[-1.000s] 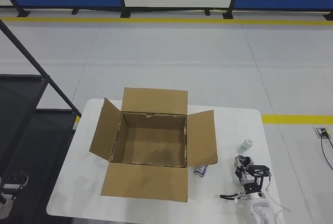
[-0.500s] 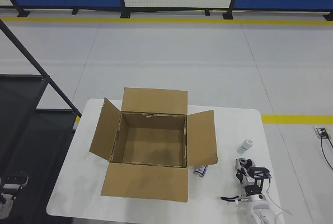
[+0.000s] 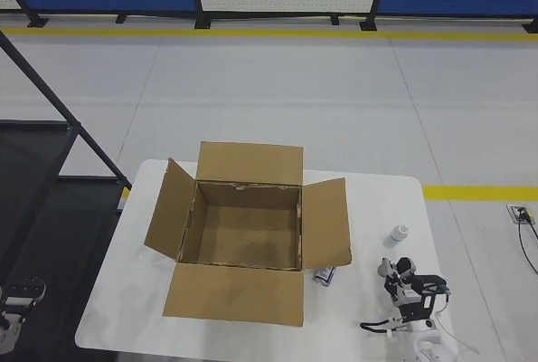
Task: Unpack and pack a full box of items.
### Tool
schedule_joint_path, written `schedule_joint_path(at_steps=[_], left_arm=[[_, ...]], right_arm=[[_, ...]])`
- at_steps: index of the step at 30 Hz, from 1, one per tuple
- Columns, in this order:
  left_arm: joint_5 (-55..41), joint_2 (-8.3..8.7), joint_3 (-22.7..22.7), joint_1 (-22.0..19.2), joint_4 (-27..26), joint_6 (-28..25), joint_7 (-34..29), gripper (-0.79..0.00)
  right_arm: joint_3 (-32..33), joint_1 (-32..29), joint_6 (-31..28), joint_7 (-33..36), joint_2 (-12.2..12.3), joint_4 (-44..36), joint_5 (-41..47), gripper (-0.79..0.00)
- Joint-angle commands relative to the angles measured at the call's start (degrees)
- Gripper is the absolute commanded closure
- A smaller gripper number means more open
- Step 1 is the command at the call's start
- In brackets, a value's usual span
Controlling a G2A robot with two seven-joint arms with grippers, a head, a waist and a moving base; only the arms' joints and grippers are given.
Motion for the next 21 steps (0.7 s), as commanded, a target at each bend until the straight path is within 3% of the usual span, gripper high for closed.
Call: schedule_joint_path(at_steps=[1,2,6,8,11,15,21], left_arm=[[0.00,0.00,0.00,0.00,0.00,0.00,0.00,-0.785],[0.00,0.00,0.00,0.00,0.00,0.00,0.00,-0.785],[0.00,0.00,0.00,0.00,0.00,0.00,0.00,-0.785],[0.00,0.00,0.00,0.00,0.00,0.00,0.00,-0.785],[0.26,0.00,0.07,-0.07,-0.11,0.40,0.08,-0.785],[2.66,0.01,-0.02,0.20,-0.32,0.42,-0.81,-0.785],[5.47,0.13,-0.46,0.47,0.72,0.00,-2.63,-0.785]], right_arm=[[0.82,-1.47,-1.76,0.80,0.24,-2.80,0.31,-0.443],[1.15,-2.32,-3.24,1.54,0.37,-4.31,0.72,-0.570],[2.79,-5.60,-11.88,6.73,1.15,-10.43,2.51,-0.668],[3.34,-6.81,-14.97,10.69,1.48,-13.70,3.84,-0.785],[3.14,-7.76,-17.59,14.87,1.70,-17.10,5.89,-0.785],[3.52,-8.85,-11.57,16.79,1.49,-20.47,8.09,-0.785],[3.52,-8.85,-11.57,16.79,1.49,-20.47,8.09,-0.785]])
